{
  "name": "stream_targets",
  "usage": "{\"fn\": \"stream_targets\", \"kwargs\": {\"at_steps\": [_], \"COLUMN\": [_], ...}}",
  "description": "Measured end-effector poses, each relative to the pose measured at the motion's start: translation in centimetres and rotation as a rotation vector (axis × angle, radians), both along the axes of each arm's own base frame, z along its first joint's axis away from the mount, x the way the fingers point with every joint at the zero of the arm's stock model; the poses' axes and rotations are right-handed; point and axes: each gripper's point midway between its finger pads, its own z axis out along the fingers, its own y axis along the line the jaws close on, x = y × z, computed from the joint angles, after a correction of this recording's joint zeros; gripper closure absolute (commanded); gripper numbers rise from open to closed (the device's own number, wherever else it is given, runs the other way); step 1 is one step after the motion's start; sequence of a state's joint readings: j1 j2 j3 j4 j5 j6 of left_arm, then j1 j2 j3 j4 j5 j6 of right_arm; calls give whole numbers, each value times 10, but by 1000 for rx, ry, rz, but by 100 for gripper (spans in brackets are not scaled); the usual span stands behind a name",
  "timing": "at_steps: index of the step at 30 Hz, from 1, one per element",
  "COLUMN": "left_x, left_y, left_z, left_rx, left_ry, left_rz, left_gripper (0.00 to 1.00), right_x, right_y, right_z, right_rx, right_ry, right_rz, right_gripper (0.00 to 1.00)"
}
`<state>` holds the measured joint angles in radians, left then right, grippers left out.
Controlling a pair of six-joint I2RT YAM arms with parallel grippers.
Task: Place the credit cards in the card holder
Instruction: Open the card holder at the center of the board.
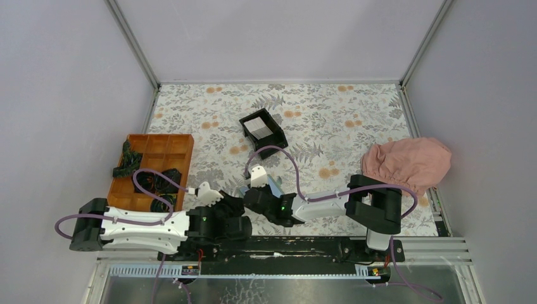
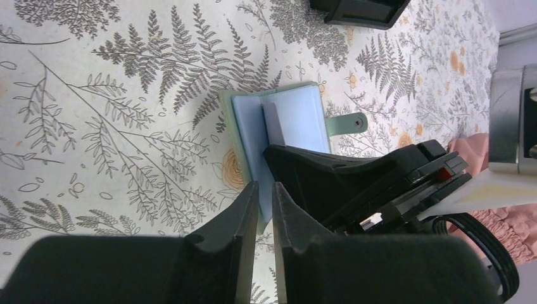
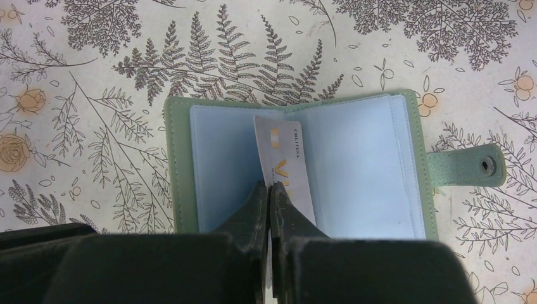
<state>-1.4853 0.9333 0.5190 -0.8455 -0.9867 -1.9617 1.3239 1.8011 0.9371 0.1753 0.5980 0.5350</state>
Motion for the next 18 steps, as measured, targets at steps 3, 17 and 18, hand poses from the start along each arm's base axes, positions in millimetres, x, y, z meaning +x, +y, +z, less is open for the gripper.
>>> {"fn": "stream_targets", "kwargs": {"at_steps": [3, 17, 18], "left_x": [2, 24, 25], "left_y": [-4, -13, -12], "left_z": [1, -18, -20], "left_rx": [-8, -4, -4], "left_ry": [-16, -13, -12], "left_rz": [4, 7, 8], "left_gripper": [81, 85, 85], "right_x": [-1, -2, -2], "right_y": [0, 0, 0], "right_z": [0, 2, 2], "right_rx": [5, 48, 49], "right_ry": [5, 31, 32], "right_rz": [4, 7, 7], "right_gripper": [100, 100, 100]}}
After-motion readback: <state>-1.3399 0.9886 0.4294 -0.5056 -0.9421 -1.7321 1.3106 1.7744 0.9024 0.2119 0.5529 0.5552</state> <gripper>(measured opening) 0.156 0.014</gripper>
